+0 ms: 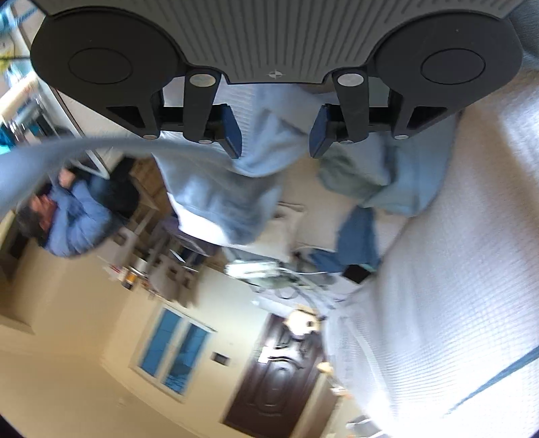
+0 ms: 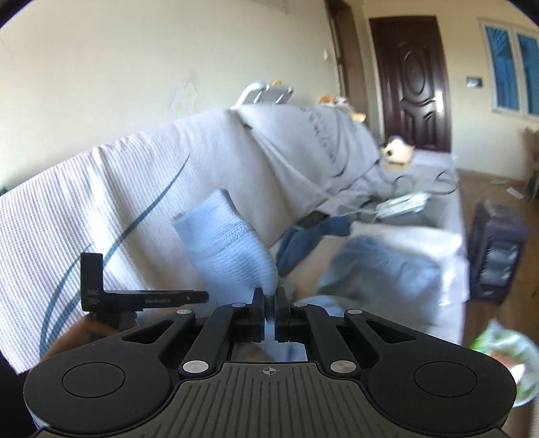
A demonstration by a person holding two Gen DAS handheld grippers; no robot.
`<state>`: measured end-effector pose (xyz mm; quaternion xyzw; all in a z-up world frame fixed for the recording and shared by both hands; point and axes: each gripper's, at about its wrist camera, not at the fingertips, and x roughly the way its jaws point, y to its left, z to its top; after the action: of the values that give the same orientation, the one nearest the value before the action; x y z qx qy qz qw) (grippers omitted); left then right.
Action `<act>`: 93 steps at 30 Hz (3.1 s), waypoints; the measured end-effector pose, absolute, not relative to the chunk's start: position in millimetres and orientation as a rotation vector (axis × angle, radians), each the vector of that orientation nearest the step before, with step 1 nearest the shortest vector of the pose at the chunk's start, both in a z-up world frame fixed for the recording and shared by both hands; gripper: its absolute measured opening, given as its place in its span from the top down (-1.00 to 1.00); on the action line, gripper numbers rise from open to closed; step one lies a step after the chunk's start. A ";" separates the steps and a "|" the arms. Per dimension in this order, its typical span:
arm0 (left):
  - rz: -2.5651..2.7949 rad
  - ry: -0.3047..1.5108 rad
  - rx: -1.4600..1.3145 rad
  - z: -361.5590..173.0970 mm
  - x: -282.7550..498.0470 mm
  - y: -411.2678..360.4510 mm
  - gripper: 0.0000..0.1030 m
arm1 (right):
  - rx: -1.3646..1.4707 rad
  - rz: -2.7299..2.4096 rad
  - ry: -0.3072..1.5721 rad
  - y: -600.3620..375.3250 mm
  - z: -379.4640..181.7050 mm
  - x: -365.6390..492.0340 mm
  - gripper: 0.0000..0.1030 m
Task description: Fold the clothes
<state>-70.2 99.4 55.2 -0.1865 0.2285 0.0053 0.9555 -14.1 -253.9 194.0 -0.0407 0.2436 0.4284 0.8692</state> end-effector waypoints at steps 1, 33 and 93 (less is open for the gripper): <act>-0.011 0.464 -0.363 56.2 -68.6 93.3 0.13 | -0.074 0.886 0.521 -259.0 192.9 -16.4 0.90; -0.170 0.601 -0.200 4.2 82.2 52.2 0.03 | 0.361 0.526 0.824 -235.1 63.6 299.2 0.40; -0.594 0.891 -0.113 -19.4 61.5 -35.3 0.67 | -0.517 0.769 1.120 -228.8 -4.2 135.4 0.78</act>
<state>61.5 -35.3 -19.4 -0.0539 0.4242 -0.2829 0.8585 135.4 -228.8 -4.2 -0.2362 0.5120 0.3514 0.7474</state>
